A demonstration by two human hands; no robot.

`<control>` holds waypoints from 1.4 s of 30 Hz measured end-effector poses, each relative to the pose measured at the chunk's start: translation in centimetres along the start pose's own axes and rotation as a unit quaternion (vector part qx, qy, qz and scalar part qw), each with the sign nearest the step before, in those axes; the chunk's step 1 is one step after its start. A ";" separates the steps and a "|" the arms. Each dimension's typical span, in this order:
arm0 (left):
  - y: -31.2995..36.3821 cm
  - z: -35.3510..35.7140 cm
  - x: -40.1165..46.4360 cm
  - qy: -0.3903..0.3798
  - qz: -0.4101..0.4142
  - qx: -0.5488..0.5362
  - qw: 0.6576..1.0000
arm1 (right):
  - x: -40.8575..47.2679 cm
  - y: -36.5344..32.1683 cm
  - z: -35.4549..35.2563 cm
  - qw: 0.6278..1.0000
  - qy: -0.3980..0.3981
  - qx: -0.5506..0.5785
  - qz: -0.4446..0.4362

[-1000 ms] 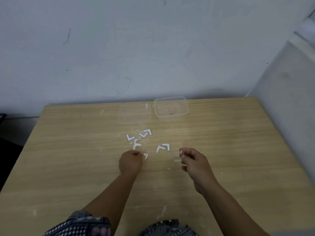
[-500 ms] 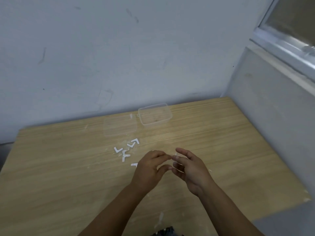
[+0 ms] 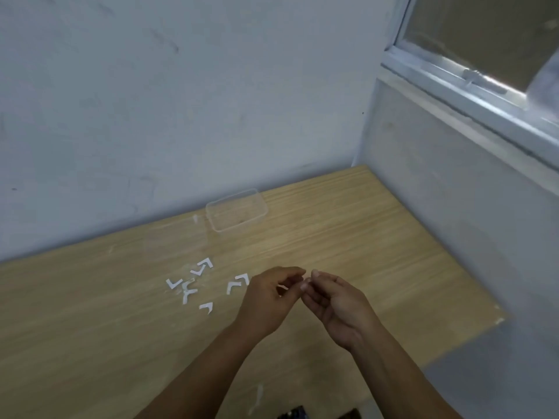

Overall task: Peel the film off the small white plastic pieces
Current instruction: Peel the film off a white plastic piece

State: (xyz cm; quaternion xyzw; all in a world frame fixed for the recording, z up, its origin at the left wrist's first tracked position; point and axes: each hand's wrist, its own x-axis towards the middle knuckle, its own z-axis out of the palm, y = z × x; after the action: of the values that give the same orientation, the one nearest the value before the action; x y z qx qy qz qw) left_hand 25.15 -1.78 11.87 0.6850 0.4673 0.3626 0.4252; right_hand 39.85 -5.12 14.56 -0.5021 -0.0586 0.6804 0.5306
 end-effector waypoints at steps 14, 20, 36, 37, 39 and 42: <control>7.8 12.5 6.1 0.063 -0.156 -0.114 0.979 | 0.9 -10.7 -11.1 0.952 0.078 -0.242 -0.170; 8.8 16.1 8.2 0.060 -0.165 -0.108 0.978 | 2.3 -13.6 -14.3 0.893 0.058 -0.365 -0.255; 5.7 18.7 18.9 0.057 -0.166 -0.049 0.983 | 11.6 -18.1 -13.4 0.846 0.110 -0.408 -0.325; 5.2 18.8 19.6 0.055 -0.164 -0.037 0.984 | 12.3 -18.4 -13.5 0.843 0.117 -0.410 -0.327; 4.2 19.1 21.0 0.051 -0.160 -0.013 0.986 | 13.9 -18.9 -13.8 0.842 0.132 -0.412 -0.323; 2.8 19.7 22.9 0.051 -0.171 0.006 0.984 | 16.4 -20.1 -14.5 0.838 0.162 -0.418 -0.311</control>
State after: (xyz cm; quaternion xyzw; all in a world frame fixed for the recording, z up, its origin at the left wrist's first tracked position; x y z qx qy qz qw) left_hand 50.54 14.63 9.34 0.5779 0.6011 0.3164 0.4523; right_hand 65.12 9.75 9.55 -0.7345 -0.4039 0.2989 0.4561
